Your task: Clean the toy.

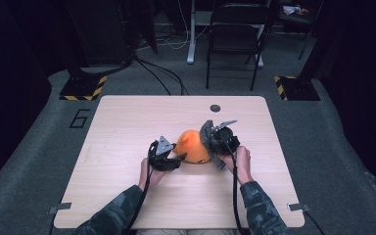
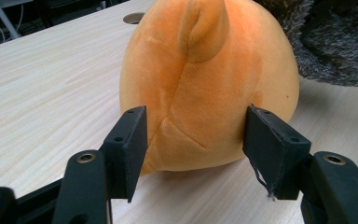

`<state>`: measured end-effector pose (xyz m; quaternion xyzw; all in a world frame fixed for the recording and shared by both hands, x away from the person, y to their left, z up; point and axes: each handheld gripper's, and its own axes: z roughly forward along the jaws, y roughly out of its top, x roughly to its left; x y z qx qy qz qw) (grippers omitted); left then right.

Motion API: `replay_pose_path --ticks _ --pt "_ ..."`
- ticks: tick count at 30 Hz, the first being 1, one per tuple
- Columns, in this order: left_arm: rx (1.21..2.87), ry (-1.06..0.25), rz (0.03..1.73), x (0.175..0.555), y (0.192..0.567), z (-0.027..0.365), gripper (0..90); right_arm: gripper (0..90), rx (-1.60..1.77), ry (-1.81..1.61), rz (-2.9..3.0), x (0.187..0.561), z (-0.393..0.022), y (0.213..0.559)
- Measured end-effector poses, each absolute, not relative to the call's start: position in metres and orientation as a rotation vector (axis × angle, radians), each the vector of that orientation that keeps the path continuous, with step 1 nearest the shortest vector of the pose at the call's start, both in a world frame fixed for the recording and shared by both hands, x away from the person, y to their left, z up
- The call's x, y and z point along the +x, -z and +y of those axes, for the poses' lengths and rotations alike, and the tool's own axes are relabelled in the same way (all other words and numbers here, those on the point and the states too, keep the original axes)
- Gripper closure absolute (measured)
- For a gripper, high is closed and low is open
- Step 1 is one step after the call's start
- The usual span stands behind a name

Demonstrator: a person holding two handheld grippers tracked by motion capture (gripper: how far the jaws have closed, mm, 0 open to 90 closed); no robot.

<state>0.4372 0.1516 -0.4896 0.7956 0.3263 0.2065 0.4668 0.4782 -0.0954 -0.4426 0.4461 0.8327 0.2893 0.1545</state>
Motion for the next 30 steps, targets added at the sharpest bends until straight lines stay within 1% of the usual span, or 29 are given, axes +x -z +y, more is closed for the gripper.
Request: replay_pose_path --ticks 9,10,12,16,19,22,25,28,30 --pt "1.973 -0.490 0.793 0.438 0.495 0.148 39.4 74.6 1.278 -0.821 2.385 0.478 -0.095 0.443" --pt "1.974 -0.491 0.793 0.438 0.495 0.148 40.9 74.6 1.278 -0.819 2.383 0.478 -0.095 0.444" --pt "1.970 -0.501 0.792 0.437 0.498 0.146 46.7 74.7 1.277 -0.815 2.380 0.478 -0.095 0.444" --pt "1.963 -0.516 0.792 0.435 0.501 0.143 68.8 74.7 1.272 -0.818 2.377 0.478 -0.093 0.445" --pt "1.967 -0.518 0.785 0.435 0.500 0.144 76.1 74.7 1.270 -0.815 2.373 0.478 -0.094 0.443" --pt "1.951 -0.532 0.785 0.434 0.498 0.144 78.8 74.9 1.273 -0.826 2.366 0.477 -0.095 0.436" --pt "1.958 -0.532 0.777 0.433 0.495 0.143 79.1 75.0 1.245 -0.908 2.327 0.470 -0.095 0.415" --pt "1.957 -0.520 0.763 0.431 0.493 0.139 79.1 75.0 1.188 -0.991 2.302 0.462 -0.084 0.399" --pt "1.953 -0.520 0.762 0.430 0.492 0.138 79.1 75.0 1.149 -0.997 2.311 0.459 -0.078 0.397"
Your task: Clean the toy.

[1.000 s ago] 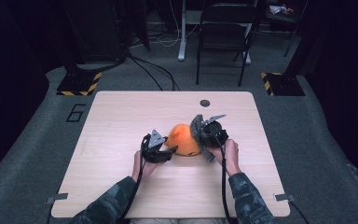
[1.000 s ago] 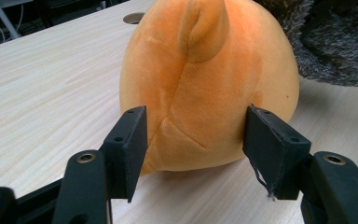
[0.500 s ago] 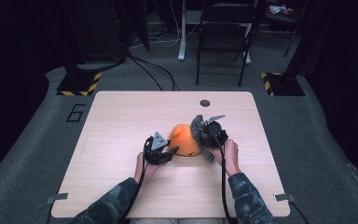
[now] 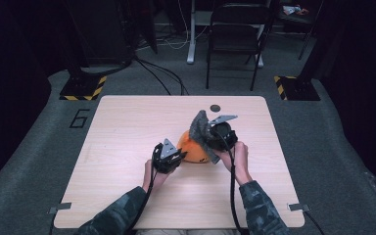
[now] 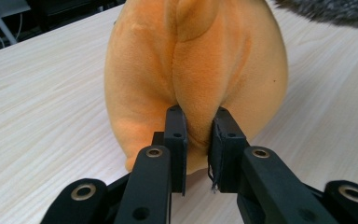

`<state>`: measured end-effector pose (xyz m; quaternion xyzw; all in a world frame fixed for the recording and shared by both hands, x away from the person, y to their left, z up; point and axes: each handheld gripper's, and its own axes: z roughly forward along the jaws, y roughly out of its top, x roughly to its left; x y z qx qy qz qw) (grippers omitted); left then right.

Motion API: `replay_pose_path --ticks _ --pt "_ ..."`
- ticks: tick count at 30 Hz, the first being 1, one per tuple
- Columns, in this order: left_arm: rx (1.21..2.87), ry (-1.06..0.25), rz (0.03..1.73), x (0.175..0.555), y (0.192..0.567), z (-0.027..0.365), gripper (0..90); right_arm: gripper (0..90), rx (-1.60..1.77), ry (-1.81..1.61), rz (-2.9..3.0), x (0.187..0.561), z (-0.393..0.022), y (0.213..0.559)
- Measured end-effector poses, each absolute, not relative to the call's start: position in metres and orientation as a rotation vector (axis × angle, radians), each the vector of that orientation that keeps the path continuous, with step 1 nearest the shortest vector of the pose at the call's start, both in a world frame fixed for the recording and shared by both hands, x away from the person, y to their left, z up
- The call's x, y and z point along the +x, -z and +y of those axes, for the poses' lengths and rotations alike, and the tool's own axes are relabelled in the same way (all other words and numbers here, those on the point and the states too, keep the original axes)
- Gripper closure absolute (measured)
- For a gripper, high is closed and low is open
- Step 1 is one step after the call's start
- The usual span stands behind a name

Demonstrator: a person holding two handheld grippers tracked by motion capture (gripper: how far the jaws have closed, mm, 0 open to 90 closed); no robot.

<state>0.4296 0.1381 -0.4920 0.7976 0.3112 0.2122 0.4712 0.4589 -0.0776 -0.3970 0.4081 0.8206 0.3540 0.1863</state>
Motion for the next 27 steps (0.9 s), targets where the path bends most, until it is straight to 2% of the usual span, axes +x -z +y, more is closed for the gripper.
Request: replay_pose_path --ticks 1,5,16,27 --pt "1.958 -0.528 0.758 0.428 0.491 0.137 79.0 74.9 1.095 -0.974 2.339 0.455 -0.063 0.398" --pt "1.959 -0.511 0.774 0.431 0.494 0.139 78.9 74.9 1.084 -0.918 2.335 0.456 -0.055 0.407" --pt "1.959 -0.511 0.775 0.434 0.494 0.141 78.2 75.0 1.184 -0.828 2.326 0.466 -0.081 0.426" --pt "1.939 -0.494 0.787 0.436 0.495 0.143 76.1 74.9 1.383 -0.738 2.344 0.485 -0.110 0.461"
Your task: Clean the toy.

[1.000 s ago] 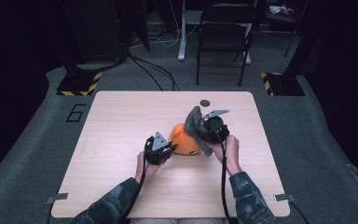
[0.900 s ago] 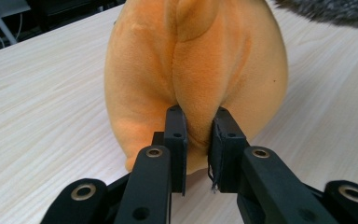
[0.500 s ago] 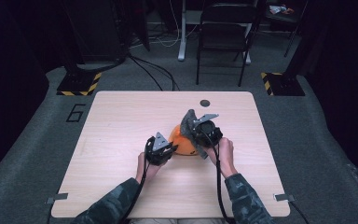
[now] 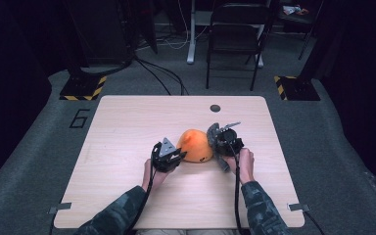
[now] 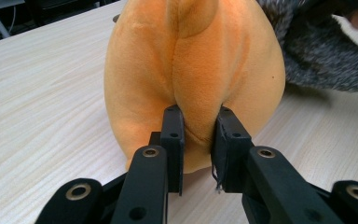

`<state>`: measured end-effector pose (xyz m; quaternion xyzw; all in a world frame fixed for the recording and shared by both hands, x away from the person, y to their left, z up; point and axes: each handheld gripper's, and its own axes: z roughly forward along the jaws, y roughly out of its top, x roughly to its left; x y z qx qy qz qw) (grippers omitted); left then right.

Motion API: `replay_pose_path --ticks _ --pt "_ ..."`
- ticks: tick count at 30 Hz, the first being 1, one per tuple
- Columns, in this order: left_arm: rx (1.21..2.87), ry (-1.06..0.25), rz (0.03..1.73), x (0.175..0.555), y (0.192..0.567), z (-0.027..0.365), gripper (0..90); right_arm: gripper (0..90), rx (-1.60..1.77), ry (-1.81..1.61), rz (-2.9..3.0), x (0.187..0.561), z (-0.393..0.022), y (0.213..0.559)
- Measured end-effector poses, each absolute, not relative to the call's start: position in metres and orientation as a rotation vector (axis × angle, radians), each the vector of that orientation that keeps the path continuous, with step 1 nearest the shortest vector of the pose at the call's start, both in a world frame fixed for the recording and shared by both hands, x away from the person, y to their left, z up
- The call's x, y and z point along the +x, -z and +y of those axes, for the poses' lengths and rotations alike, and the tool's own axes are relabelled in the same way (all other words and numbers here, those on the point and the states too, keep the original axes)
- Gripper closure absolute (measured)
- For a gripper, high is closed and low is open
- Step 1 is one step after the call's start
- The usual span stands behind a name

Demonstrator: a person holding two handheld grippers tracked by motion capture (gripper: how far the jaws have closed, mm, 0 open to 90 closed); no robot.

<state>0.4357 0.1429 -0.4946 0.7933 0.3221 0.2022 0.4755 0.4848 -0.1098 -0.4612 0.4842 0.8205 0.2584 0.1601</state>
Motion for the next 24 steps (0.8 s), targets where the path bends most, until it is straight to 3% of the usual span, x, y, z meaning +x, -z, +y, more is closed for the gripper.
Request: replay_pose_path --ticks 7,15,18,24 --pt "1.943 -0.490 0.791 0.438 0.494 0.146 74.7 74.9 1.426 -0.655 2.375 0.491 -0.115 0.482" --pt "1.925 -0.483 0.807 0.440 0.495 0.148 72.8 75.0 1.323 -0.849 2.274 0.473 -0.112 0.425" --pt "1.929 -0.486 0.801 0.440 0.495 0.149 71.0 74.9 1.278 -0.895 2.344 0.469 -0.097 0.421" --pt "1.952 -0.509 0.781 0.438 0.491 0.154 50.3 75.0 1.275 -0.839 2.342 0.476 -0.090 0.437"
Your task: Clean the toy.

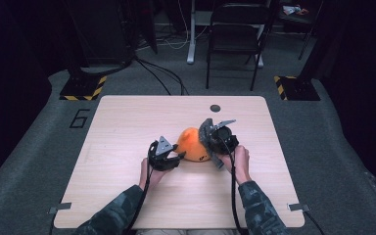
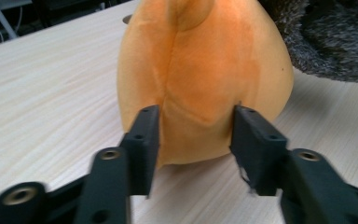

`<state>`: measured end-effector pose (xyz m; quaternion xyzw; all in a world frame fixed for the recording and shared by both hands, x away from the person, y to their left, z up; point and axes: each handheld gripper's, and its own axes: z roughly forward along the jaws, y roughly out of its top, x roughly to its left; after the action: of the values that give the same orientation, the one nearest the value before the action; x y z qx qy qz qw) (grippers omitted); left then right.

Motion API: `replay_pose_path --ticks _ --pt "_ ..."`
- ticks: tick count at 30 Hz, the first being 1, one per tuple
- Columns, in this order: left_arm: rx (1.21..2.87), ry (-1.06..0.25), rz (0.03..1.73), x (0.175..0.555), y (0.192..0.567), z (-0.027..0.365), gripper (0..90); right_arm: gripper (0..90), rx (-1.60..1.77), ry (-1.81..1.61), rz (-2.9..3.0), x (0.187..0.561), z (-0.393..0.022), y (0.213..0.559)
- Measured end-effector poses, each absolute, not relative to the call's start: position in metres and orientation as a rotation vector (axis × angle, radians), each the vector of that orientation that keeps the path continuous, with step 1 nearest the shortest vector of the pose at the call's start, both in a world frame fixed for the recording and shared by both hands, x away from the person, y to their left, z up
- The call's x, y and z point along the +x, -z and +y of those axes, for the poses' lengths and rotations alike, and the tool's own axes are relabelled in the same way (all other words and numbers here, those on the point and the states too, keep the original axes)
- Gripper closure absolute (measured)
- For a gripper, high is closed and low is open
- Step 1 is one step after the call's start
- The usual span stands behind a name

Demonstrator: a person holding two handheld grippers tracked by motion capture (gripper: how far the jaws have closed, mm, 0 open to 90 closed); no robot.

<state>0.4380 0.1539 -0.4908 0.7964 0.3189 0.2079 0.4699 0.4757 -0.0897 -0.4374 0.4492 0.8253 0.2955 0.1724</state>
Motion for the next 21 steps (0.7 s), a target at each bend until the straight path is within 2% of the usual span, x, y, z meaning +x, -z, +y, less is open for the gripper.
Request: replay_pose_path --ticks 4,7,10,12,14,16,21 --pt "1.968 -0.532 0.787 0.439 0.495 0.150 41.5 75.0 1.295 -0.861 2.338 0.478 -0.095 0.440" --pt "1.990 -0.551 0.767 0.440 0.498 0.144 41.0 75.0 1.288 -0.857 2.341 0.478 -0.093 0.439" --pt "1.980 -0.580 0.774 0.440 0.501 0.142 55.2 75.0 1.288 -0.851 2.340 0.477 -0.092 0.439" --pt "1.959 -0.564 0.783 0.441 0.504 0.142 68.9 75.0 1.283 -0.863 2.341 0.478 -0.092 0.439" --pt "1.957 -0.564 0.783 0.440 0.503 0.142 76.4 75.0 1.280 -0.861 2.339 0.477 -0.092 0.438" --pt "1.948 -0.563 0.777 0.440 0.501 0.144 80.0 75.0 1.279 -0.868 2.331 0.477 -0.093 0.436" --pt "1.938 -0.528 0.777 0.440 0.494 0.146 82.1 75.0 1.261 -0.903 2.298 0.472 -0.096 0.417"
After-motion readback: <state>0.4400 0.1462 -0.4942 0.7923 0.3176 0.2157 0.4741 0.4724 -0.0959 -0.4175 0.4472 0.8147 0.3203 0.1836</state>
